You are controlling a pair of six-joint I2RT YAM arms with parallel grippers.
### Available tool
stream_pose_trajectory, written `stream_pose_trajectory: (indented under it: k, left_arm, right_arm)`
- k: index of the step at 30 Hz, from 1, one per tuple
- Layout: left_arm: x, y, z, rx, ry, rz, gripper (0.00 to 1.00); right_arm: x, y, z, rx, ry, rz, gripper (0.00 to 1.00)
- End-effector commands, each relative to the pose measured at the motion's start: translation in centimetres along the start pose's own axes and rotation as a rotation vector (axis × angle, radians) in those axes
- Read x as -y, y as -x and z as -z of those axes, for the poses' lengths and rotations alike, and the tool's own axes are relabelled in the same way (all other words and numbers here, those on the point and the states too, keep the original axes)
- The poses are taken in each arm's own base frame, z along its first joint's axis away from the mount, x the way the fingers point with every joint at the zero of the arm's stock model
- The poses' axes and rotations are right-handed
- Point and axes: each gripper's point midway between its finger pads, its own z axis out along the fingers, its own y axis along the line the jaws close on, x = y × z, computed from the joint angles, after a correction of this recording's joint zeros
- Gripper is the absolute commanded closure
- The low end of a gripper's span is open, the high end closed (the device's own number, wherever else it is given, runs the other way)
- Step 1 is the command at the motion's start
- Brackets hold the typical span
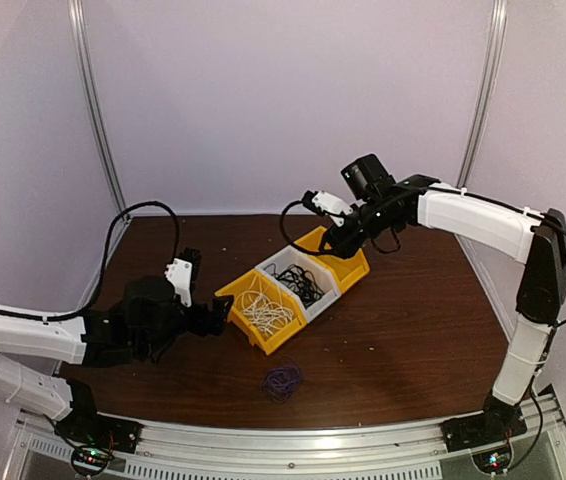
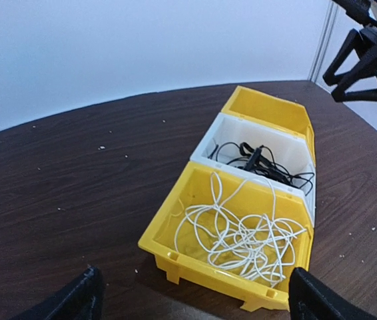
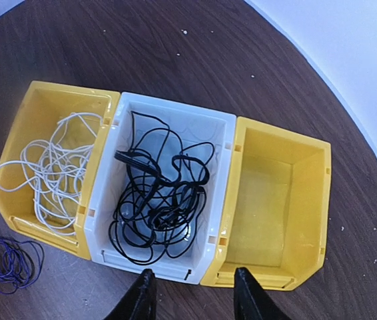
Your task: Untangle the cables
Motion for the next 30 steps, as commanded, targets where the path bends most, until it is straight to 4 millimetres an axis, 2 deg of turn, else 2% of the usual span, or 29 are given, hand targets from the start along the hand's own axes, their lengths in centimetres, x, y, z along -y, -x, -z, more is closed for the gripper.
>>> stream_pose_trajectory:
  k: [1, 4, 7, 10, 16, 19, 22, 25, 28, 30]
  left_arm:
    - [3.1, -1.0, -1.1, -0.084, -0.131, -0.033, 0.08]
    - [4.0, -2.2, -1.9, -0.146, -0.147, 0.001, 0.14]
    - [4.5, -2.7, -2.3, -0.161, -0.163, 0.033, 0.15]
    - [4.4, -2.5, -2.2, -0.147, -0.162, 0.061, 0.15]
    - [4.0, -2.3, -1.8, -0.136, -0.156, 0.086, 0.14]
    - [3.7, -2.4, -1.5, -0.135, -0.147, 0.091, 0.14]
    - [3.1, -2.4, -1.2, -0.127, -0.128, 0.089, 0.14]
    - [2.5, -2.2, -0.8, -0.115, -0.113, 0.072, 0.14]
    - [1.9, -2.2, -0.4, -0.118, -0.094, 0.046, 0.14]
    - [1.7, -2.5, -0.2, -0.132, -0.094, 0.023, 0.13]
  right_arm:
    - [6.0, -2.3, -1.1, -0.026, -0.123, -0.072, 0.60]
    - [10.3, -3.4, -2.2, -0.030, -0.160, -0.148, 0.60]
    - [12.6, -4.6, -4.4, -0.039, -0.126, -0.202, 0.55]
    - [13.3, -5.3, -6.4, -0.045, -0.079, -0.222, 0.52]
    - [12.3, -6.0, -8.7, -0.051, 0.005, -0.252, 0.50]
    - [11.0, -7.0, -8.6, -0.073, 0.052, -0.275, 0.54]
    - [8.5, -7.8, -7.5, -0.081, 0.105, -0.285, 0.57]
    - [4.0, -8.6, -5.7, -0.068, 0.201, -0.274, 0.57]
    - [-0.7, -8.9, -3.3, -0.057, 0.259, -0.188, 0.57]
    - [-2.7, -9.3, -2.3, -0.060, 0.267, -0.137, 0.56]
